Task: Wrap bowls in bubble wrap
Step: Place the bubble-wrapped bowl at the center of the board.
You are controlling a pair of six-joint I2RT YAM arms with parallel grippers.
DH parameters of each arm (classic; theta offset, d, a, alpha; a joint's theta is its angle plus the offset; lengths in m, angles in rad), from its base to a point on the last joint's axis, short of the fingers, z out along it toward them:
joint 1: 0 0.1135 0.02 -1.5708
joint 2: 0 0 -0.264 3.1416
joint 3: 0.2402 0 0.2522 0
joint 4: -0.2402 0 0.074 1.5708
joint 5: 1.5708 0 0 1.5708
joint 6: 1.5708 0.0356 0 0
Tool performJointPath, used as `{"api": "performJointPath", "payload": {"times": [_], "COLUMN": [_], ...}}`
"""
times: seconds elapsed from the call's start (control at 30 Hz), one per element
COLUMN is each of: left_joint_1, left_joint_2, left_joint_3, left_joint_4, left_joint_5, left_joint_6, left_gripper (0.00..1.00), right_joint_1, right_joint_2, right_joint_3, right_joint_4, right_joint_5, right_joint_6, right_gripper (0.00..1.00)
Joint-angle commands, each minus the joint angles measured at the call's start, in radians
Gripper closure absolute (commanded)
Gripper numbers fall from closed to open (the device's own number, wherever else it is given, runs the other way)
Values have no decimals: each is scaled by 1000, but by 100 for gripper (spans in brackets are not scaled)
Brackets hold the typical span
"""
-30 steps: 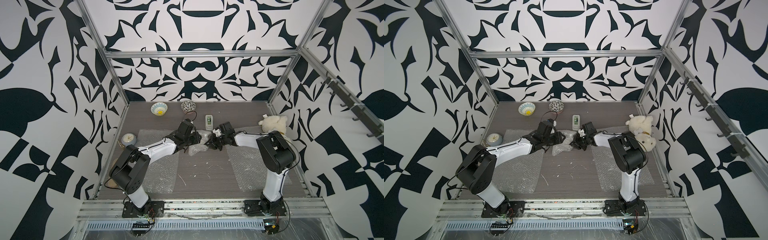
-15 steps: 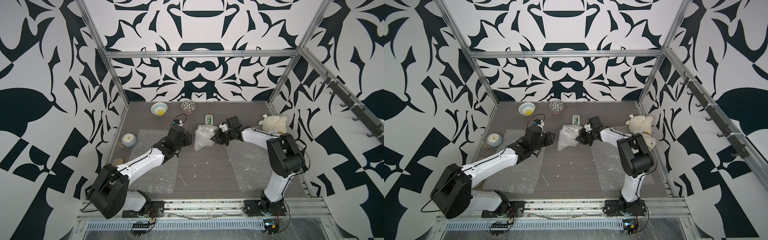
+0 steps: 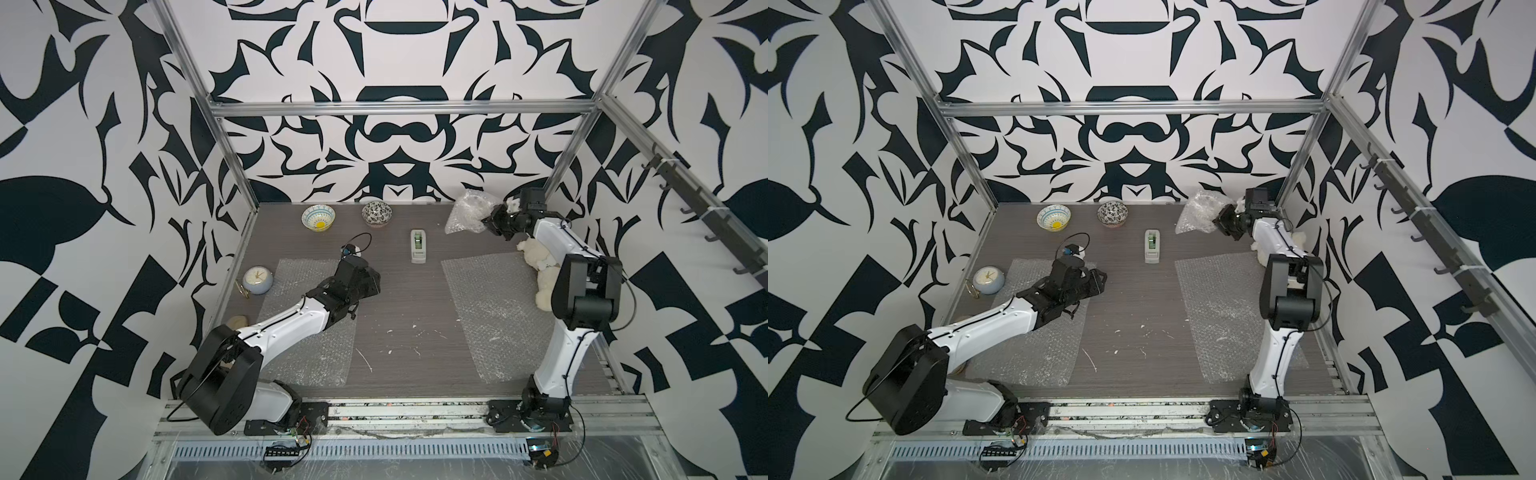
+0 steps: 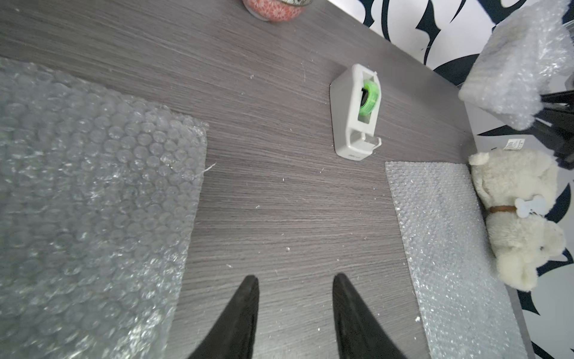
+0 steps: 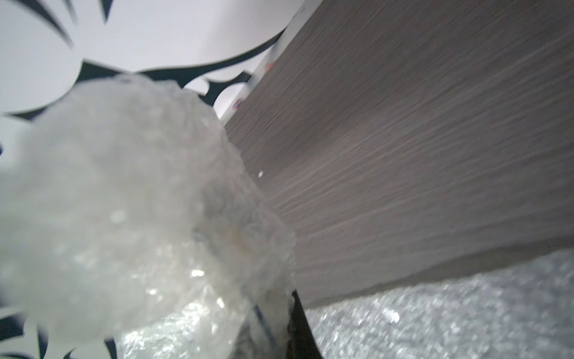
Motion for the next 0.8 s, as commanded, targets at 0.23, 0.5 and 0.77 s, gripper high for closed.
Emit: {"api": "performJointPath", "payload": {"times": [0.23, 0.5, 0.77], "left_joint_1": [14, 17, 39], "left_joint_2": [-12, -33, -92], "left_joint_3": [5, -7, -7], "left_joint_4": [-76, -96, -164], "left_joint_5": [12, -1, -45], "left_joint_6": [4, 4, 28], "left_gripper": [56, 55, 54], "right_joint_1": [-13, -22, -36], "right_joint_2": [285, 272, 167], "right_joint_3": [409, 390, 357], "right_joint_4": [-208, -202, -182], "right_joint_5": [64, 42, 16], "right_joint_6": [-62, -67, -77], "right_gripper": [100, 58, 46]}}
